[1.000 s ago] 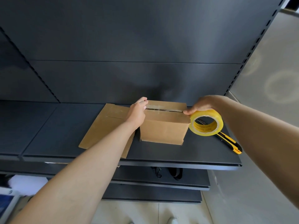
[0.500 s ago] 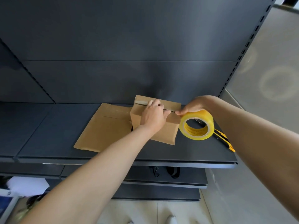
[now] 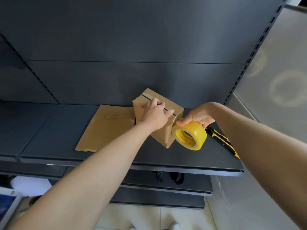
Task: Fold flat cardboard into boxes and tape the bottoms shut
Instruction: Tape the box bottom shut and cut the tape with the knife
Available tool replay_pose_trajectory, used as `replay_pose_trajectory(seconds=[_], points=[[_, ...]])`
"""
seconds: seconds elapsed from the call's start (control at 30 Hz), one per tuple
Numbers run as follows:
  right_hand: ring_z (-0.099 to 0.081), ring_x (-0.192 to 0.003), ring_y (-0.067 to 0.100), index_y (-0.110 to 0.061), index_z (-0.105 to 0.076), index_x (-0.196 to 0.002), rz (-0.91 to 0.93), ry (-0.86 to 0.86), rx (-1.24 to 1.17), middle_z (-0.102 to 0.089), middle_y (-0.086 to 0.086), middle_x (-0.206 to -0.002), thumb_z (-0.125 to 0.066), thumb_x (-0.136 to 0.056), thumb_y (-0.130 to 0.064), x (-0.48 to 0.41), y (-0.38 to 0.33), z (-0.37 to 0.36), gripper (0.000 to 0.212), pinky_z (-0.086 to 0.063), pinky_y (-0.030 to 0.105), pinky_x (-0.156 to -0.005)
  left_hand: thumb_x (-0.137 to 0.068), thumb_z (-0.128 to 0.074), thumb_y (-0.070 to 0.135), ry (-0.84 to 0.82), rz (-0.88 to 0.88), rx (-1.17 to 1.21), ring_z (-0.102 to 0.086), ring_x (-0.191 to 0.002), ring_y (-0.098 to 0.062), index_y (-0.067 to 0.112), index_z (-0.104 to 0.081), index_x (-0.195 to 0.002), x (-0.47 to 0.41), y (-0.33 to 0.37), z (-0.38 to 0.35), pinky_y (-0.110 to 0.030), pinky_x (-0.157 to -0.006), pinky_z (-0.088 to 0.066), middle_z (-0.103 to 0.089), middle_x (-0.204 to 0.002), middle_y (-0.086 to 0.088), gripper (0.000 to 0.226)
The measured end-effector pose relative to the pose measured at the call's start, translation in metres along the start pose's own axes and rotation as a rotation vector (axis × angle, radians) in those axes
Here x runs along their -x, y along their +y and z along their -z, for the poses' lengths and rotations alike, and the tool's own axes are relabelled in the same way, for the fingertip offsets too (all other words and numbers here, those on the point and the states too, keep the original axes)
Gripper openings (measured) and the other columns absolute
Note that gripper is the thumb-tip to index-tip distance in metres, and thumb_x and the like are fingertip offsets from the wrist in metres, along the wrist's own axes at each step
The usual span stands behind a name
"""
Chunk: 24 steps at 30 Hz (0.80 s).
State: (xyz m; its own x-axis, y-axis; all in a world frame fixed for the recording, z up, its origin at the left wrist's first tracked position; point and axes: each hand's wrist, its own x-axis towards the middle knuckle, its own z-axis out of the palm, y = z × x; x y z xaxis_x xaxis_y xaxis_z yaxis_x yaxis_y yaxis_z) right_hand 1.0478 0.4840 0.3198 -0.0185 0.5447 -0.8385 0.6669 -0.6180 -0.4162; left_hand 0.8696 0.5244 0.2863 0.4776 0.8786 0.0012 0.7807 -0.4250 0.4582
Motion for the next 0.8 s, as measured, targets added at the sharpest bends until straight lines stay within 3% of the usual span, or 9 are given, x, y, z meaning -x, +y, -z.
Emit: replay_pose_trajectory(seconds=[0.07, 0.13, 0.3, 0.5, 0.67, 0.8], points=[[-0.062, -0.107, 0.026, -0.019, -0.055, -0.124, -0.017, 0.010, 0.020, -0.064, 0.007, -0.118, -0.069, -0.080, -0.050, -0.004, -0.003, -0.003, 0.055, -0.046, 0.045, -0.098, -0.085, -0.043, 0.069, -0.039, 0.018, -0.077, -0.017, -0.132, -0.024, 0.009, -0.033, -0.146, 0.001, 0.004, -0.005, -0.039, -0.110, -0.023, -0.027, -0.142, -0.002, 0.086], [-0.059, -0.111, 0.028, -0.016, -0.052, -0.127, -0.037, 0.027, 0.033, -0.062, 0.009, -0.121, -0.070, -0.079, -0.050, -0.010, -0.003, -0.008, 0.061, -0.046, 0.045, -0.099, -0.079, -0.046, 0.074, -0.044, -0.007, -0.170, -0.007, -0.137, -0.023, 0.011, -0.023, -0.149, 0.001, 0.003, -0.009, -0.041, -0.114, -0.013, -0.021, -0.148, -0.003, 0.097], [-0.054, -0.119, 0.032, -0.008, -0.045, -0.134, -0.045, 0.045, -0.024, -0.057, 0.013, -0.130, -0.067, -0.077, -0.055, -0.024, 0.008, -0.023, 0.077, -0.043, 0.046, -0.100, -0.086, -0.048, 0.063, -0.058, -0.023, -0.176, 0.002, -0.144, -0.026, 0.012, -0.016, -0.151, -0.002, -0.001, -0.011, -0.042, -0.117, -0.003, -0.014, -0.155, -0.005, 0.089], [-0.058, -0.115, 0.030, -0.005, -0.051, -0.130, 0.013, -0.058, -0.136, -0.062, 0.014, -0.123, -0.069, -0.080, -0.039, -0.025, 0.017, -0.015, 0.062, -0.043, 0.046, -0.104, -0.096, -0.045, 0.041, -0.168, -0.079, -0.180, 0.012, -0.147, -0.024, 0.010, -0.004, -0.153, -0.007, -0.004, -0.004, -0.034, -0.117, 0.007, 0.006, -0.160, -0.011, 0.076], [-0.061, -0.107, 0.029, -0.006, -0.055, -0.125, 0.037, -0.119, -0.133, -0.065, 0.012, -0.113, -0.071, -0.082, -0.033, -0.029, 0.017, -0.016, 0.053, -0.049, 0.042, -0.094, -0.089, -0.051, 0.055, -0.149, -0.105, -0.179, 0.012, -0.147, -0.021, 0.012, -0.002, -0.153, -0.008, -0.009, -0.006, -0.038, -0.117, 0.009, 0.009, -0.160, -0.007, 0.091], [-0.066, -0.099, 0.023, -0.003, -0.058, -0.122, 0.057, -0.102, -0.094, -0.070, 0.010, -0.105, -0.075, -0.067, -0.043, -0.024, 0.022, -0.003, 0.070, -0.054, 0.035, -0.087, -0.087, -0.059, 0.050, -0.085, -0.116, -0.190, 0.009, -0.147, -0.018, 0.013, -0.005, -0.153, -0.008, -0.017, -0.007, -0.038, -0.117, 0.008, 0.003, -0.161, -0.005, 0.093]])
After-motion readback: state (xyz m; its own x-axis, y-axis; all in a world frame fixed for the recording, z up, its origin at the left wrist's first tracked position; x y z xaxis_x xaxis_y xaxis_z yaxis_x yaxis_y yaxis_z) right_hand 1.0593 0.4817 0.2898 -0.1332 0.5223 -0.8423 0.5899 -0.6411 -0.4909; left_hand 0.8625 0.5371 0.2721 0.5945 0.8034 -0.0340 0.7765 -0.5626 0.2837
